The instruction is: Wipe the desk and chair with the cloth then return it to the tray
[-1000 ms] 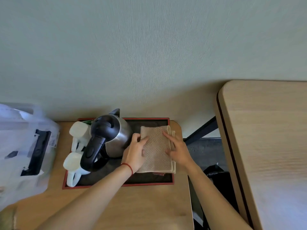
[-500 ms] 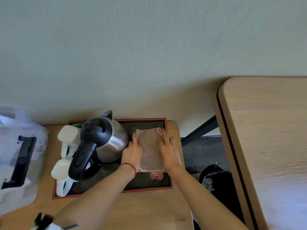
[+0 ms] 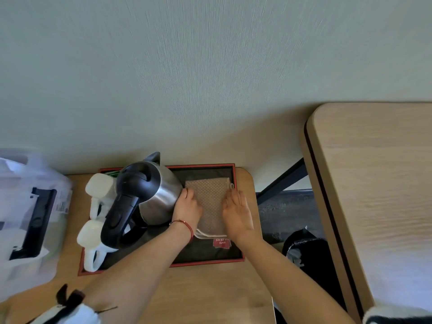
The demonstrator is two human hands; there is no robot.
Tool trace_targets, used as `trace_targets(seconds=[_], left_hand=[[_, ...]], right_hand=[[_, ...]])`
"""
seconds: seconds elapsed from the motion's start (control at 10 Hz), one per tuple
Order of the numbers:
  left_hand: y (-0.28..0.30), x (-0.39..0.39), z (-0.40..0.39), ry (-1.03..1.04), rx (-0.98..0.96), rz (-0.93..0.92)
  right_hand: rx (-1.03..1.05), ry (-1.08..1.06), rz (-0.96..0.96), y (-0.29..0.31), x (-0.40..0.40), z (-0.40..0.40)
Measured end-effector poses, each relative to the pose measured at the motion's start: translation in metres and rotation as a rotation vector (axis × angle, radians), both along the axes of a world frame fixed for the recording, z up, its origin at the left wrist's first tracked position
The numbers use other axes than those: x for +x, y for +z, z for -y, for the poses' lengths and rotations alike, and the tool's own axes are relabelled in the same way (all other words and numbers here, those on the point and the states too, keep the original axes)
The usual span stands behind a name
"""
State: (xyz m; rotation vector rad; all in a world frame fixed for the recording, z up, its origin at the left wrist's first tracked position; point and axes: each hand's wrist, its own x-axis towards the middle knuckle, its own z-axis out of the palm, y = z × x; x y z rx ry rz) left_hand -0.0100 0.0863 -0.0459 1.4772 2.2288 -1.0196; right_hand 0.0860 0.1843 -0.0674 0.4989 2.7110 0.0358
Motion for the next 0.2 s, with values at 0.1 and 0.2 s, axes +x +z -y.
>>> trace_targets(seconds=[0.1, 0.2], left_hand=[[0.024, -0.008, -0.001, 0.079, 0.203, 0.176], [0.066, -0.009, -0.005, 0.235, 0.337, 0.315]], right_hand=[[-0.133, -0.133, -0.08, 0.015, -0.003, -0.002], [-0.292, -0.281, -0.128, 0.05, -0.002, -0.008]])
